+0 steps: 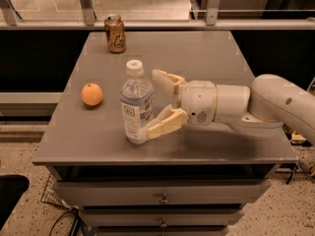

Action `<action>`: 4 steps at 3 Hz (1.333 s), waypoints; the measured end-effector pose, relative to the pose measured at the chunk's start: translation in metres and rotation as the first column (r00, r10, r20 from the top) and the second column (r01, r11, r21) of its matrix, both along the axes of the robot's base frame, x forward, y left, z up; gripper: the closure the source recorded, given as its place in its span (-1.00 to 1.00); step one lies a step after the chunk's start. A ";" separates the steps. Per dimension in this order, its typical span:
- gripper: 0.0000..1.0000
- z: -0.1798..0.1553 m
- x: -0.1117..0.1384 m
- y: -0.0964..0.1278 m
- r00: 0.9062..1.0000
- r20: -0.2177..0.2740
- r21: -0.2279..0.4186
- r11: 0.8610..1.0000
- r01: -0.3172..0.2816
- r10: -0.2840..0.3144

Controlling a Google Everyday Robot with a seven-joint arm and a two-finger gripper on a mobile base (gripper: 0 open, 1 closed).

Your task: Move blue plastic bottle near orange can

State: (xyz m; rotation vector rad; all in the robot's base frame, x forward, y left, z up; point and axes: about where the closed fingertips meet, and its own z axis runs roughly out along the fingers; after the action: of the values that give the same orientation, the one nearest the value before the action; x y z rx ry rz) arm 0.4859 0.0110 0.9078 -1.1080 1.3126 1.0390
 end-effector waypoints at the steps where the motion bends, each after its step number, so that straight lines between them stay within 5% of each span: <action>1: -0.66 0.002 -0.007 0.015 1.000 0.010 -0.005 1.000 -0.022 0.022; 4: 0.72 0.005 -0.010 0.022 0.999 0.015 -0.007 0.999 -0.034 0.034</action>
Offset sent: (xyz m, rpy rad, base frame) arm -0.0066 0.0139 0.0017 -0.0043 -0.0089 0.0201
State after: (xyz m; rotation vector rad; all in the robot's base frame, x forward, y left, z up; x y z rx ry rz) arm 0.4760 0.0325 0.9124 -1.1447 1.2905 1.0501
